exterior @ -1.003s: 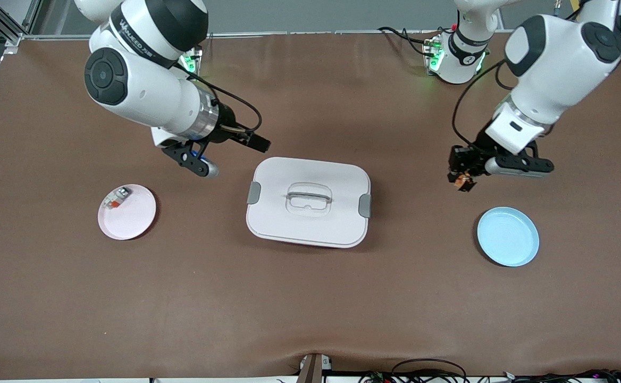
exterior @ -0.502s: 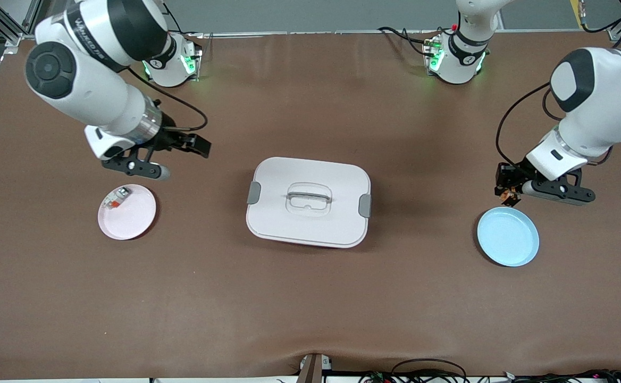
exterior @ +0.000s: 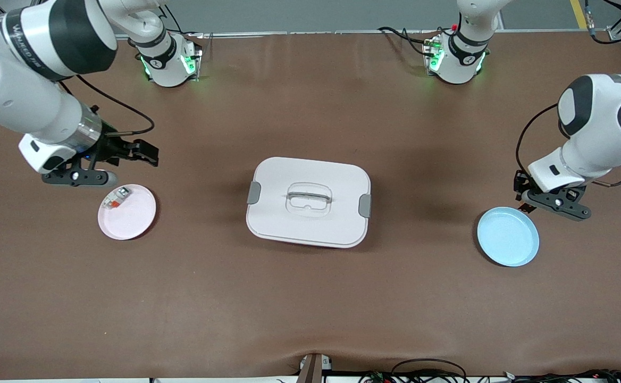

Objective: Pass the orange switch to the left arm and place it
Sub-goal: 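Carry the switch with the left gripper while the right gripper withdraws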

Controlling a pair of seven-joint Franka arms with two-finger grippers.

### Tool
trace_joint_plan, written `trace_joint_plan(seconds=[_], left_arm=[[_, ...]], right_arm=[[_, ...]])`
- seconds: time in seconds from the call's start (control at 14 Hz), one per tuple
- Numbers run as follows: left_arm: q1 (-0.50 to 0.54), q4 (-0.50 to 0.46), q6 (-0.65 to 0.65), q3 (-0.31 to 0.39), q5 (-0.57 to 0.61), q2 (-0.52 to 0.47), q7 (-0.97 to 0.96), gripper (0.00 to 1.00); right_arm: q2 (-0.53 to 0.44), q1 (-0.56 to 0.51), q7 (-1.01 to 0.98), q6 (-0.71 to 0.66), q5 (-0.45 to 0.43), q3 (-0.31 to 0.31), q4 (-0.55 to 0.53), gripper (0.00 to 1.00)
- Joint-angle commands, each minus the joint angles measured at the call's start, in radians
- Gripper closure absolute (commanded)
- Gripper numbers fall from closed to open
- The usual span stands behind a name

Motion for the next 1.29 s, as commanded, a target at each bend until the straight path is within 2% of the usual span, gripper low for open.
trace_joint_plan(seconds=[0.0,0.21,0.5,1.0,1.22], left_arm=[[0.021,0.035,-0.02,-0.008,0.038,0.043,0.09,1.0],[0.05,0.038,-0.009,-0.007,0.059,0.077,0.194,1.0],[0.057,0.075,-0.002,-0.007,0.173,0.152,0.254,1.0],[0.058,0.083,0.076,-0.005,0.183,0.23,0.348,1.0],[0.06,0.083,0.168,-0.005,0.314,0.294,0.348,1.0]], right_arm=[[-0.033,-0.051,-0.074,0.011,-0.038,0.018,-0.023,0.0],[-0.033,-0.074,-0.08,0.009,-0.067,0.018,-0.006,0.0],[-0.03,-0.108,-0.125,0.0,-0.069,0.015,0.031,0.0],[-0.024,-0.131,-0.12,-0.018,-0.07,0.015,0.106,0.0],[-0.021,-0.14,-0.114,-0.063,-0.07,0.015,0.158,0.0]])
